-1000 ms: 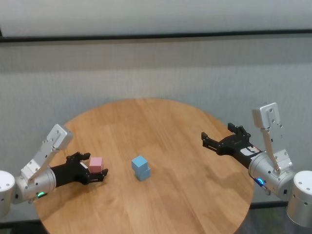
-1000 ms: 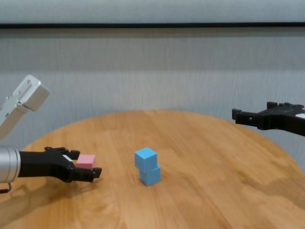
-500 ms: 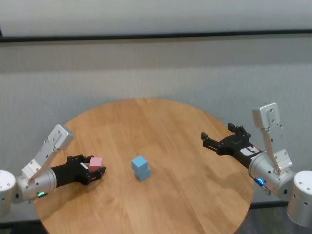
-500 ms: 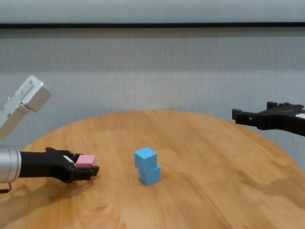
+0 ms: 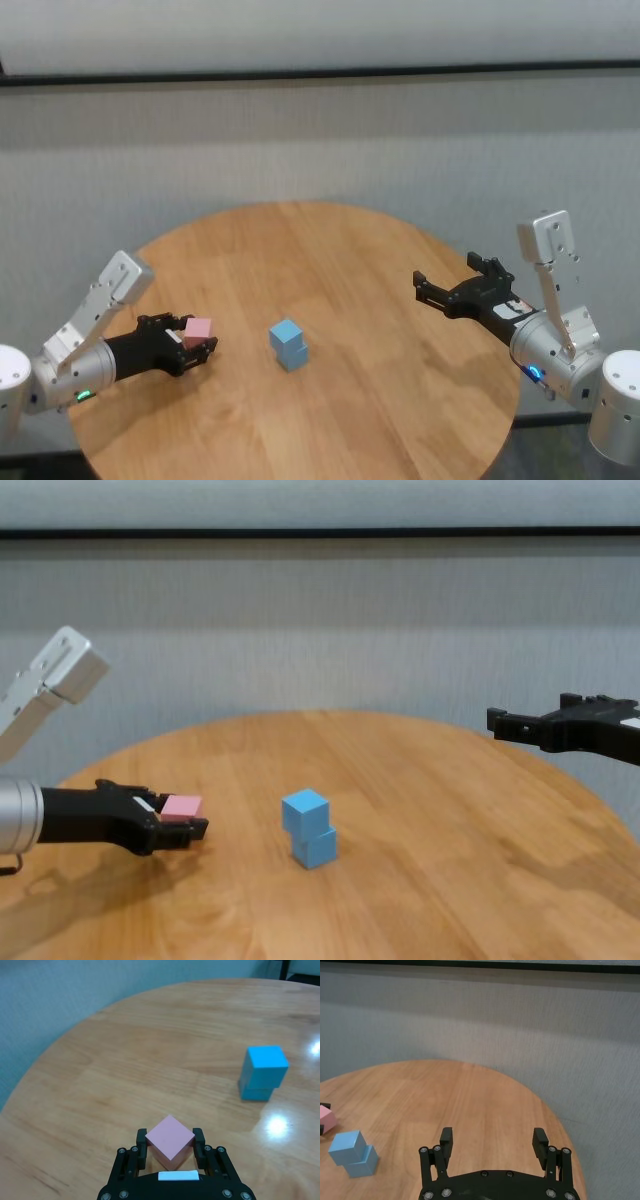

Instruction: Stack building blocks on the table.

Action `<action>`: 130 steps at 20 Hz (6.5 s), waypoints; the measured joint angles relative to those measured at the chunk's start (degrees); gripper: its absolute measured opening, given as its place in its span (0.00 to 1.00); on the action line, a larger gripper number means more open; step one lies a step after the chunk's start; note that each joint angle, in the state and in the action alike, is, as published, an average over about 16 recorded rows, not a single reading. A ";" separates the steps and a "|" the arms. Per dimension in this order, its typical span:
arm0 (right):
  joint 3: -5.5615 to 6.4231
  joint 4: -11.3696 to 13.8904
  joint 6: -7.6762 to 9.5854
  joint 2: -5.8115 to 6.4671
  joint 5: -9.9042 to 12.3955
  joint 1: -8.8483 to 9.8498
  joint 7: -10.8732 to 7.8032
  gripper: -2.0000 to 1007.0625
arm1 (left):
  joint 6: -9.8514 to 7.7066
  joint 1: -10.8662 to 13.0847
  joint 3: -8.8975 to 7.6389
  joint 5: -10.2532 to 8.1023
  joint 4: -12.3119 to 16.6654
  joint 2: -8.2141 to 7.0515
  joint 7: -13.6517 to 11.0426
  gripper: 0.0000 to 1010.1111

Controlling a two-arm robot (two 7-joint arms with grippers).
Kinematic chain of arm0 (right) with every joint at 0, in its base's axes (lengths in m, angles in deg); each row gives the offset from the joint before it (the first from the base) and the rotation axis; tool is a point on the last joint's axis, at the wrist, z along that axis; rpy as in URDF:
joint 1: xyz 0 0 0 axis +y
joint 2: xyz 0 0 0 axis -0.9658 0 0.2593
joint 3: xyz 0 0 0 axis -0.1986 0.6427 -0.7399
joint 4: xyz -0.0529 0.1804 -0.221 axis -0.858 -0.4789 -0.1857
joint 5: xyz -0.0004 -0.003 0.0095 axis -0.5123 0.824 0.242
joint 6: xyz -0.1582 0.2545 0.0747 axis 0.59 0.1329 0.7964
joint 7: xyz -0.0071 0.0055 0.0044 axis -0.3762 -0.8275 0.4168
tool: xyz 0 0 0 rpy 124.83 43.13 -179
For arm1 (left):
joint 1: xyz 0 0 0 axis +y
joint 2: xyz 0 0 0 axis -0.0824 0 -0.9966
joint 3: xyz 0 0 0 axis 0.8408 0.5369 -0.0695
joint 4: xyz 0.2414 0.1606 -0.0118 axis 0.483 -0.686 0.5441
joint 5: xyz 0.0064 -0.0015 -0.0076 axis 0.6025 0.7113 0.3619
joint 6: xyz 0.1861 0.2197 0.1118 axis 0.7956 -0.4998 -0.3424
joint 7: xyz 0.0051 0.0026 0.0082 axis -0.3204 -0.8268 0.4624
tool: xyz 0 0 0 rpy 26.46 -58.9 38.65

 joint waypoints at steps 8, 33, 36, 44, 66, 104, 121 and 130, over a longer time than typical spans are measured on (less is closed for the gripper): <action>0.00 0.00 0.00 0.00 0.00 0.00 0.00 1.00 | -3.20 2.85 0.82 -0.77 11.07 -2.71 -0.75 0.56; 0.00 0.00 0.00 0.00 0.00 0.00 0.00 1.00 | -5.97 1.19 7.37 -0.16 18.15 -2.33 -0.15 0.56; 0.00 0.00 0.00 0.00 0.00 0.00 0.00 1.00 | -6.08 0.68 8.05 0.04 17.94 -1.99 -0.12 0.56; 0.00 0.00 0.00 0.00 0.00 0.00 0.00 1.00 | -6.56 -0.37 9.40 0.27 17.11 -1.01 -0.13 0.56; 0.00 0.00 0.00 0.00 0.00 0.00 0.00 1.00 | -8.61 -2.61 10.76 0.59 13.96 0.89 0.08 0.56; 0.00 0.00 0.00 0.00 0.00 0.00 0.00 1.00 | -7.94 -1.88 8.77 -0.77 14.71 0.53 1.32 0.95; 0.00 0.00 0.00 0.00 0.00 0.00 0.00 1.00 | -8.58 -2.28 3.84 -3.29 16.62 -3.13 3.45 0.99; 0.00 0.00 0.00 0.00 0.00 0.00 0.00 1.00 | -8.64 -2.40 3.75 -3.31 16.47 -3.24 3.43 0.99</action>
